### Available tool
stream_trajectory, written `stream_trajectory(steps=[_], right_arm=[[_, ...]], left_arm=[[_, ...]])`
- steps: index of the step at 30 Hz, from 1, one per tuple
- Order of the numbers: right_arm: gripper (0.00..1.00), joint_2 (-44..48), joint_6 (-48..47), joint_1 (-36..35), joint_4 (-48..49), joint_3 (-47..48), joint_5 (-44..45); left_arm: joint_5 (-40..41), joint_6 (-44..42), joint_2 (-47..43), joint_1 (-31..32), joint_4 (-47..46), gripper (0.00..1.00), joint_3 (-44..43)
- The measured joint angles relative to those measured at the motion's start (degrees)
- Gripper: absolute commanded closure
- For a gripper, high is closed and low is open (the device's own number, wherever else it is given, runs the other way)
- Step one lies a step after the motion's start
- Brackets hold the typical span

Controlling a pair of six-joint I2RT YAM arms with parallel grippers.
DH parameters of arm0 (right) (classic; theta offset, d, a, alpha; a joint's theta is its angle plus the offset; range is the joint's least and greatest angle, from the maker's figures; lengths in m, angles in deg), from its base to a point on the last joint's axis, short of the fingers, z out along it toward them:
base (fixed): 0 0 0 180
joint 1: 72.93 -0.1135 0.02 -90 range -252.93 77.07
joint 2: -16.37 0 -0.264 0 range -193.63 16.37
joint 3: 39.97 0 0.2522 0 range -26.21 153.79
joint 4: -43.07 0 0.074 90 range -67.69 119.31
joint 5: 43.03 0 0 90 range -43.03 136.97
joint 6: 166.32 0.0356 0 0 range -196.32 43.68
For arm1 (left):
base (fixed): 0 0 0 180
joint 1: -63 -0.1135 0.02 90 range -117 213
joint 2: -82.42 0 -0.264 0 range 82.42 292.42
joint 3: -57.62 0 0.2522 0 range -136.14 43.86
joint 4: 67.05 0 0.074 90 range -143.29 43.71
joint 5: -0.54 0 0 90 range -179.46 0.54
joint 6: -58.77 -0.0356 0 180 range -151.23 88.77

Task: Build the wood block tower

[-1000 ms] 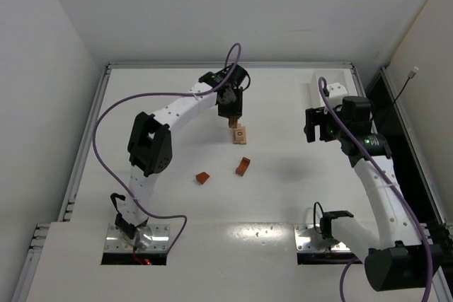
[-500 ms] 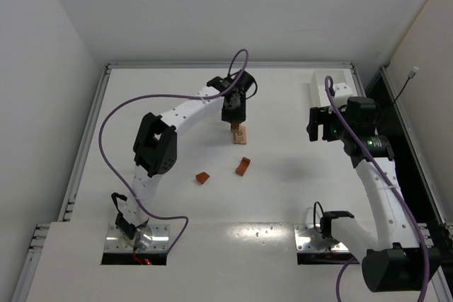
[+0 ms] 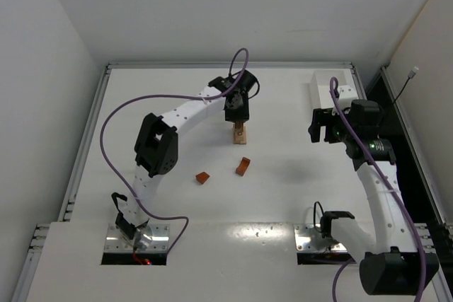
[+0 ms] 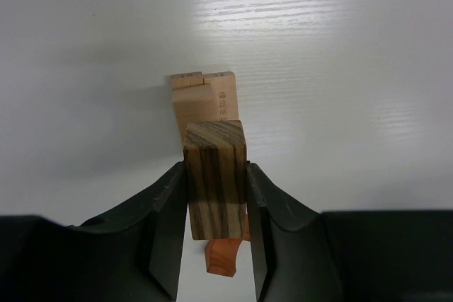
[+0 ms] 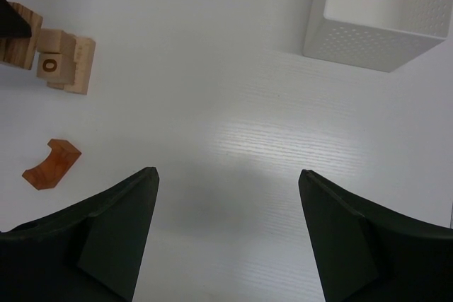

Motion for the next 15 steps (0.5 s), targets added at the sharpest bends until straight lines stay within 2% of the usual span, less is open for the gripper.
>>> stream_trajectory(steps=[15], right_arm=[[0.21, 0.0, 0.37, 0.17, 0.0, -0.04, -0.81]], left_arm=[[-0.15, 0.98, 2.82, 0.0, -1.14, 1.0, -0.39]])
